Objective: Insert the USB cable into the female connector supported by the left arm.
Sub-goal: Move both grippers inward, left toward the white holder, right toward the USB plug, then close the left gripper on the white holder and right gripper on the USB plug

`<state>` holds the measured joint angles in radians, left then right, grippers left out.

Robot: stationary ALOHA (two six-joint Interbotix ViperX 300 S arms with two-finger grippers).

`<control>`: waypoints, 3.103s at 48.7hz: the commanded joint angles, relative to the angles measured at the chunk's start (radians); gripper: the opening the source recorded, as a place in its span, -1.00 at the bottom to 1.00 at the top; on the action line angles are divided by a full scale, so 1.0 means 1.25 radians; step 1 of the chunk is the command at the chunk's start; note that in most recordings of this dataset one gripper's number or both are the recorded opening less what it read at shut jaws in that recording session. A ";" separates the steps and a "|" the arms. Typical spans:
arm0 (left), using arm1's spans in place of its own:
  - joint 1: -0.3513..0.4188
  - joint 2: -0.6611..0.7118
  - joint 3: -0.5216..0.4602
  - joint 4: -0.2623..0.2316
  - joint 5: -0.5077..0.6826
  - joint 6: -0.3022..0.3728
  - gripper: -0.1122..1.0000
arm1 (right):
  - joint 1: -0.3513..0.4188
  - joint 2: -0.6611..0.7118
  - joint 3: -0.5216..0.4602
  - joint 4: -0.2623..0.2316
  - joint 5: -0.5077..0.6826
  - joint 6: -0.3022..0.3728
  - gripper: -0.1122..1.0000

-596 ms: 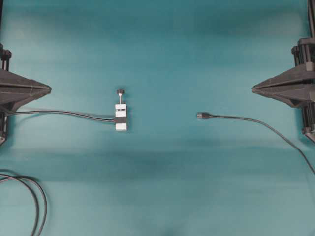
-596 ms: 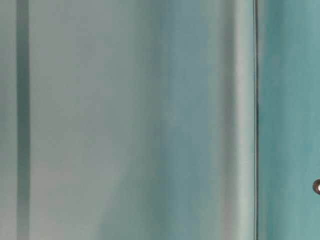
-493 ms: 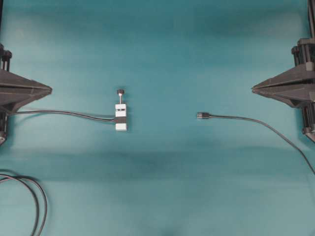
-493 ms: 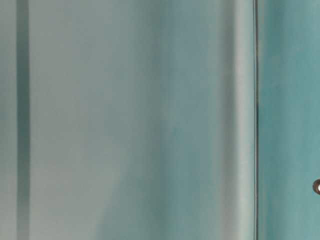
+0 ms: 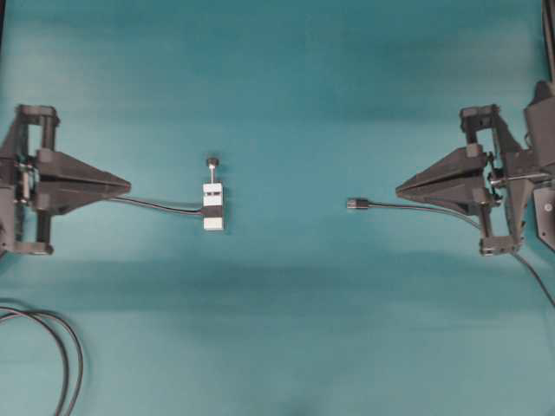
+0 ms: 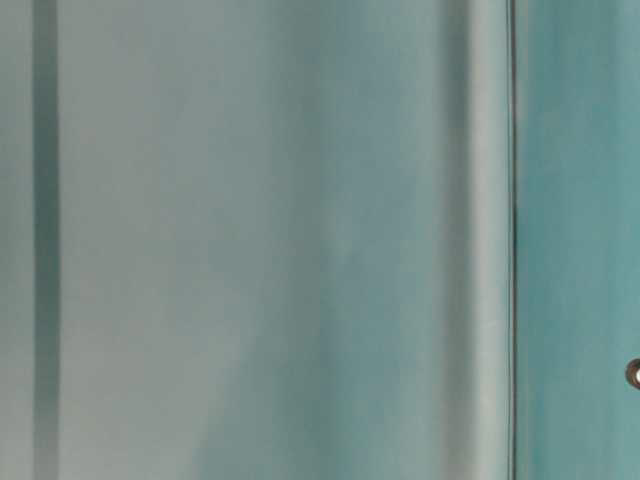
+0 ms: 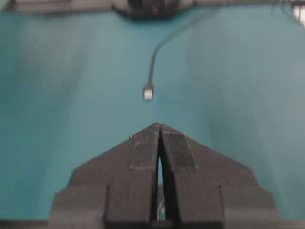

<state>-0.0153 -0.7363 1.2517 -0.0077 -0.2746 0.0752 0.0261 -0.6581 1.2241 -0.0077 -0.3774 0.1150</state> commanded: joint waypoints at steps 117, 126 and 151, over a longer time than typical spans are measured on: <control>0.058 0.653 -0.038 -0.017 -0.388 0.007 0.69 | -0.074 0.568 -0.026 -0.001 -0.252 0.090 0.38; 0.058 0.663 -0.042 -0.017 -0.391 0.007 0.69 | -0.072 0.573 -0.022 -0.001 -0.252 0.091 0.37; 0.058 0.661 -0.045 -0.017 -0.388 0.006 0.69 | -0.058 0.573 -0.013 -0.027 -0.234 0.092 -0.25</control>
<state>0.0552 0.0982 1.2072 -0.0322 -0.7563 0.0736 -0.0537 0.0644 1.2103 -0.0368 -0.6750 0.2286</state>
